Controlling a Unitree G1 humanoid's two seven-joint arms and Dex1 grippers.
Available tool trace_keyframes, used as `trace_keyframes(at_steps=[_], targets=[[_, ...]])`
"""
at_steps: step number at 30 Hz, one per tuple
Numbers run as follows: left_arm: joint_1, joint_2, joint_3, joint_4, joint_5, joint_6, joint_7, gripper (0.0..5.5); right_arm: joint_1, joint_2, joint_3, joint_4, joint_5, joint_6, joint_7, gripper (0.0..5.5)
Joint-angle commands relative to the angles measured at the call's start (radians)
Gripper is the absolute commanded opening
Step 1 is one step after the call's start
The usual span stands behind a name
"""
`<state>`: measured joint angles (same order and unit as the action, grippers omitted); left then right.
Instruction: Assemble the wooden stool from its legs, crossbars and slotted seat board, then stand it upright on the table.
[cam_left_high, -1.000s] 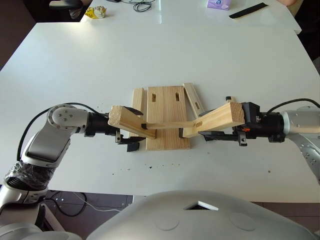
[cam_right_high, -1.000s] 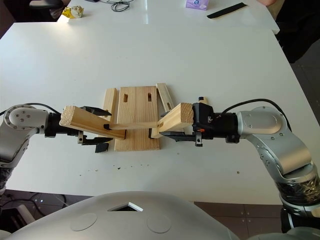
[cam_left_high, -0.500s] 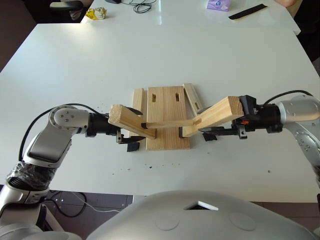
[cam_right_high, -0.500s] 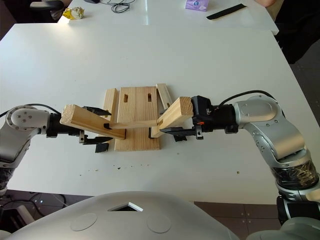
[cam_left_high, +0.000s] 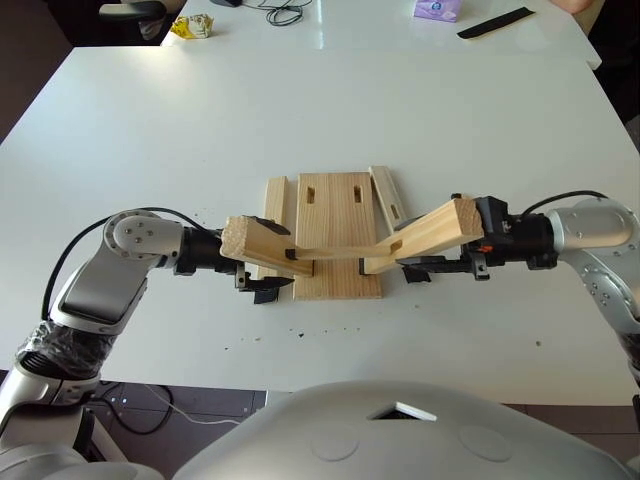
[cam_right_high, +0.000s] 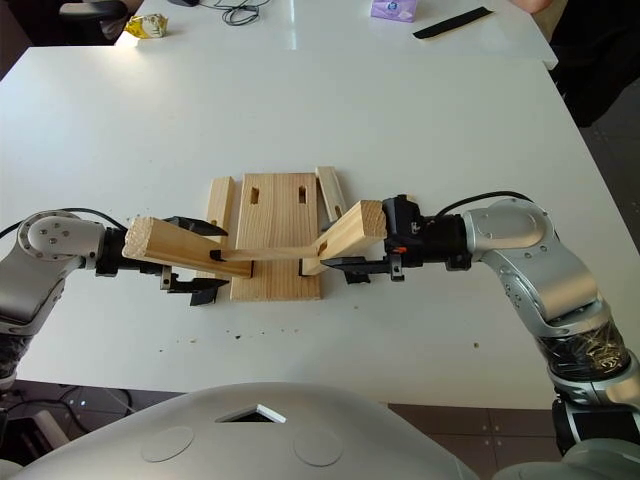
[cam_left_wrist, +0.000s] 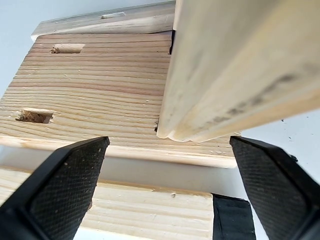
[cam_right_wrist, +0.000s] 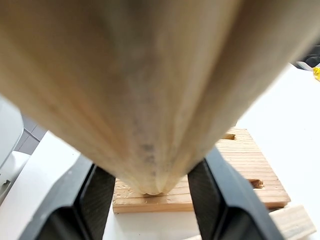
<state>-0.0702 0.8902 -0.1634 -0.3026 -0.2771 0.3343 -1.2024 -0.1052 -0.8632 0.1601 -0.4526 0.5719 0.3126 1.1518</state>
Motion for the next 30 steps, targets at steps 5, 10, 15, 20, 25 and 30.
trace_keyframes(at_steps=[5, 10, 15, 20, 25, 30], targets=[[-0.043, -0.032, -0.025, 0.014, -0.024, 0.025, -0.014, 4.48, 0.061, -0.035, 0.127, 0.021, -0.140, -0.007, 0.034, 2.01], [-0.051, -0.035, -0.027, 0.021, -0.029, 0.043, -0.019, 4.48, 0.052, -0.042, 0.139, 0.026, -0.151, -0.027, 0.037, 2.01], [-0.047, -0.035, -0.034, 0.006, -0.020, 0.029, -0.026, 4.48, 0.013, -0.022, 0.147, 0.037, -0.137, -0.001, 0.021, 2.01], [-0.047, -0.040, -0.041, 0.000, -0.016, 0.019, -0.026, 4.48, -0.018, -0.004, 0.159, 0.039, -0.114, 0.038, 0.006, 2.01], [-0.045, -0.043, -0.043, 0.003, -0.014, 0.013, -0.022, 4.48, -0.026, -0.006, 0.170, 0.057, -0.122, 0.046, 0.004, 2.01], [-0.061, -0.054, -0.052, -0.003, -0.015, 0.021, -0.014, 4.48, -0.102, 0.025, 0.213, 0.059, -0.115, 0.128, -0.015, 2.01]])
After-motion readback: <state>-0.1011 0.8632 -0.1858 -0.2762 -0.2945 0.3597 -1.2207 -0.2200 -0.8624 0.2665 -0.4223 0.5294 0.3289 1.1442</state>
